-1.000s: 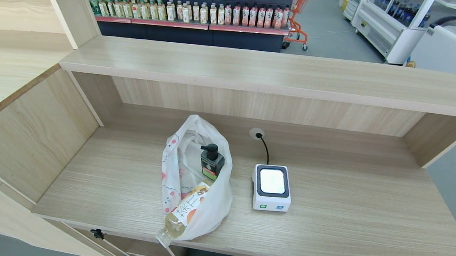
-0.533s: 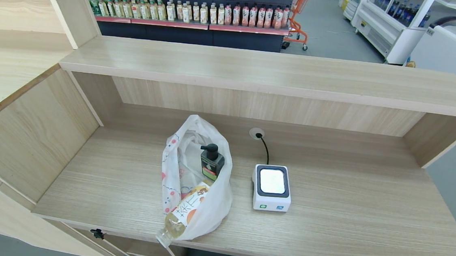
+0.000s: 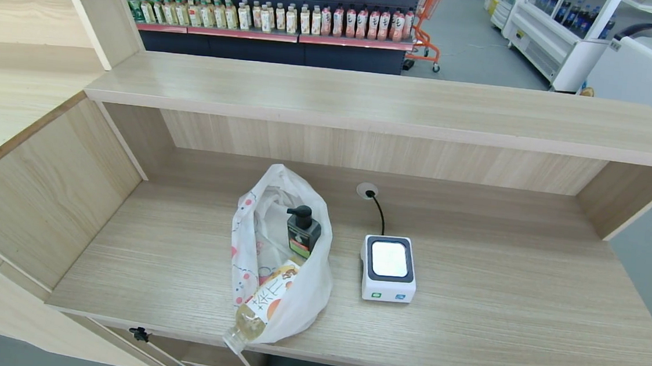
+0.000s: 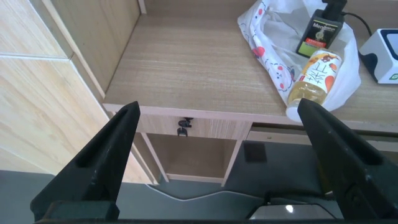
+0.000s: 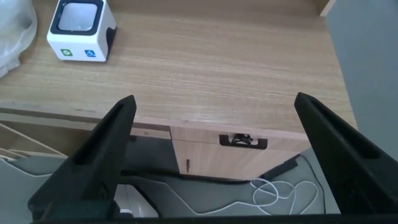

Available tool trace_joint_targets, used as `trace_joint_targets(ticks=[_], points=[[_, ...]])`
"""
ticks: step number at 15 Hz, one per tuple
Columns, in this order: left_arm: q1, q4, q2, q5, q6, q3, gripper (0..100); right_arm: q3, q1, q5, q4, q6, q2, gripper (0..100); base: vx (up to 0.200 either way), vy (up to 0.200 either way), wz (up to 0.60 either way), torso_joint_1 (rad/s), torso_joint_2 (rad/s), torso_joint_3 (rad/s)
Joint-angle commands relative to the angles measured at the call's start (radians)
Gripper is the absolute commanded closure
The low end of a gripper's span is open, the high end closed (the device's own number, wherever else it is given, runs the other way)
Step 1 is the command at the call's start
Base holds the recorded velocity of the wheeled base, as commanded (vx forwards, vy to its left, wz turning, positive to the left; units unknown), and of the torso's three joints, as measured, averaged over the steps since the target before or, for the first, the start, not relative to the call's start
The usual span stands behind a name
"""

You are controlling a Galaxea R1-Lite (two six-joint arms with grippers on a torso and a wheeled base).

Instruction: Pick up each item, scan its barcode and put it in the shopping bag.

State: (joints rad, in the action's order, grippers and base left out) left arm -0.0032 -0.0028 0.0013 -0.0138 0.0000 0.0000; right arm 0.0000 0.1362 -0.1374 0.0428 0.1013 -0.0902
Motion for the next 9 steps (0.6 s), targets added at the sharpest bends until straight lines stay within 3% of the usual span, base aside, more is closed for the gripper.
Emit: trace_joint_targets(ticks=[1,8,9], points=[[0.000,0.000,0.000,0.000,0.002,0.000,0,0.000,0.000,0.012,0.000,0.002,-0.008,0,0.000,-0.200,0.00,-0.002,0.00,0.002],[0.000,0.000,0.000,0.000,0.000,0.000,0,0.000,0.000,0.032,0.002,0.006,-0.006,0,0.000,-0.200,0.00,0.003,0.00,0.005],[0.000,0.000,0.000,0.000,0.000,0.000,0,0.000,0.000,0.032,0.002,0.008,-0.008,0,0.000,0.000,0.00,0.000,0.00,0.000]])
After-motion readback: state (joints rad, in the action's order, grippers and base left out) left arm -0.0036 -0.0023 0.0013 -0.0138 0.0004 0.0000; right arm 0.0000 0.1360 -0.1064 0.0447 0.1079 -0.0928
